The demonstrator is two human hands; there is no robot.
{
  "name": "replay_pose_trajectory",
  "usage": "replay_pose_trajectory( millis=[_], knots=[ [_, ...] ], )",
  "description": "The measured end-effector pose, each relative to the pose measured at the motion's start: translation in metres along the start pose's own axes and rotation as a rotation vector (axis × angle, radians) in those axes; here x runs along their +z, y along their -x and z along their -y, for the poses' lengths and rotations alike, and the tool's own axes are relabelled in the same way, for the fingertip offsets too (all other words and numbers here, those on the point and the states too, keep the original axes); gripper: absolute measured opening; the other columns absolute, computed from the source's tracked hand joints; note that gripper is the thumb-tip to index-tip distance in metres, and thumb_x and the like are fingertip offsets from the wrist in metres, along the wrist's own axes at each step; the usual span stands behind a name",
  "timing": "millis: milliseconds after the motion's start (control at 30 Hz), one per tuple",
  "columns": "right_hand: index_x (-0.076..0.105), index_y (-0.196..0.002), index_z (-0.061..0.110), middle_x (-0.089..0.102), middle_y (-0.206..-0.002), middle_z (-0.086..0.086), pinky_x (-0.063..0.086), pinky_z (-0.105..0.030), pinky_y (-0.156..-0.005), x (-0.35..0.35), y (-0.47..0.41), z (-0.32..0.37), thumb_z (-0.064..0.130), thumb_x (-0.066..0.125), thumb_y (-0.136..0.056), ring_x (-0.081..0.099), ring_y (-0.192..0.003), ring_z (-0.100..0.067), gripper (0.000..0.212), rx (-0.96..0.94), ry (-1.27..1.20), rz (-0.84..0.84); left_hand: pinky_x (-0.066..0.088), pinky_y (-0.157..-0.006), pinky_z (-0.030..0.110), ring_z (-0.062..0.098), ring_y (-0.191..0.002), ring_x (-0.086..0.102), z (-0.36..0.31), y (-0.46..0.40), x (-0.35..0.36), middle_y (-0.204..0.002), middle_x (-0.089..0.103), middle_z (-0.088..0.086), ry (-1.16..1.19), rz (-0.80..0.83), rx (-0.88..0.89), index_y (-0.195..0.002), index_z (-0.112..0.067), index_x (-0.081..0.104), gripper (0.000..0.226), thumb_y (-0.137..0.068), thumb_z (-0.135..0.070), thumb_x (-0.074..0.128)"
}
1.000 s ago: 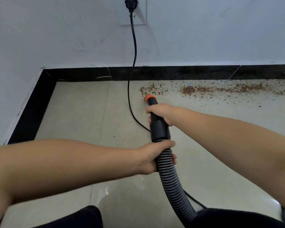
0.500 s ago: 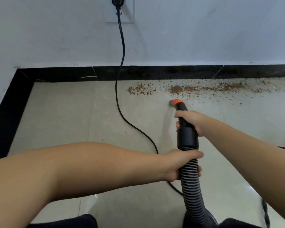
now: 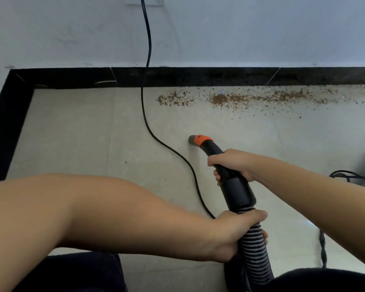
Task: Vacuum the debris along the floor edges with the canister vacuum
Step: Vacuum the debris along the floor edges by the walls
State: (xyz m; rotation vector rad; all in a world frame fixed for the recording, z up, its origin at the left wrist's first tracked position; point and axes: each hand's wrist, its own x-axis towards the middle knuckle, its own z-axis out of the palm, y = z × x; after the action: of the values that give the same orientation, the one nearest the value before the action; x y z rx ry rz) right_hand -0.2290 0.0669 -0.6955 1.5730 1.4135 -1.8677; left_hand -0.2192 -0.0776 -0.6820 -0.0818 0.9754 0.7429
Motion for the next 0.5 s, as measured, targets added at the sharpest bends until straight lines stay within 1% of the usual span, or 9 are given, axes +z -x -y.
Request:
replay_pose_trajectory(
  millis=[133, 233, 267, 300, 367, 500],
  knots=[
    [0.047, -0.095, 0.007, 0.059, -0.052, -0.009, 0.054, -0.030, -0.051, 0.006, -0.004, 0.006, 0.012, 0.060, -0.084, 0.057, -0.043, -0.020, 0.019, 0.005, 0.010, 0.010, 0.053, -0.068, 0.026, 0.016, -0.064, 0.060, -0.004, 0.003, -0.006, -0.069, 0.061, 0.006, -0.025, -0.036, 0.019, -0.084, -0.013, 0.050, 0.017, -0.092, -0.024, 0.062],
    [0.047, -0.097, 0.007, 0.061, -0.052, -0.008, 0.055, -0.033, -0.059, -0.014, -0.013, 0.013, 0.014, 0.060, -0.084, 0.058, -0.045, -0.020, 0.019, -0.028, -0.017, -0.065, 0.053, -0.076, 0.030, 0.017, -0.066, 0.061, -0.022, -0.008, -0.005, -0.071, 0.061, 0.006, -0.102, -0.073, 0.046, -0.088, -0.014, 0.048, 0.017, -0.091, -0.024, 0.062],
    [0.047, -0.097, 0.007, 0.061, -0.052, -0.008, 0.055, -0.034, -0.061, -0.023, -0.016, 0.015, 0.014, 0.060, -0.084, 0.058, -0.045, -0.020, 0.019, -0.039, -0.034, -0.094, 0.053, -0.075, 0.030, 0.017, -0.066, 0.061, -0.030, -0.014, -0.002, -0.071, 0.061, 0.006, -0.127, -0.082, 0.056, -0.088, -0.014, 0.048, 0.018, -0.091, -0.025, 0.062],
    [0.047, -0.097, 0.008, 0.060, -0.051, -0.008, 0.055, -0.034, -0.062, -0.033, -0.020, 0.018, 0.014, 0.060, -0.085, 0.057, -0.044, -0.020, 0.019, -0.049, -0.056, -0.119, 0.054, -0.070, 0.029, 0.016, -0.064, 0.061, -0.038, -0.019, 0.000, -0.071, 0.061, 0.005, -0.150, -0.092, 0.063, -0.089, -0.014, 0.047, 0.018, -0.091, -0.025, 0.062],
    [0.046, -0.096, 0.007, 0.059, -0.050, -0.007, 0.054, -0.032, -0.060, -0.052, -0.027, 0.022, 0.012, 0.059, -0.085, 0.057, -0.041, -0.019, 0.017, -0.065, -0.102, -0.156, 0.054, -0.063, 0.026, 0.016, -0.062, 0.060, -0.051, -0.032, 0.007, -0.071, 0.061, 0.005, -0.177, -0.114, 0.074, -0.090, -0.014, 0.047, 0.018, -0.091, -0.025, 0.062],
    [0.044, -0.092, 0.009, 0.058, -0.049, -0.007, 0.052, -0.027, -0.048, -0.082, -0.040, 0.027, 0.010, 0.058, -0.087, 0.057, -0.035, -0.017, 0.015, -0.078, -0.157, -0.237, 0.053, -0.061, 0.026, 0.016, -0.058, 0.060, -0.072, -0.051, 0.019, -0.069, 0.060, 0.006, -0.220, -0.141, 0.054, -0.090, -0.014, 0.047, 0.018, -0.091, -0.025, 0.062]
  ],
)
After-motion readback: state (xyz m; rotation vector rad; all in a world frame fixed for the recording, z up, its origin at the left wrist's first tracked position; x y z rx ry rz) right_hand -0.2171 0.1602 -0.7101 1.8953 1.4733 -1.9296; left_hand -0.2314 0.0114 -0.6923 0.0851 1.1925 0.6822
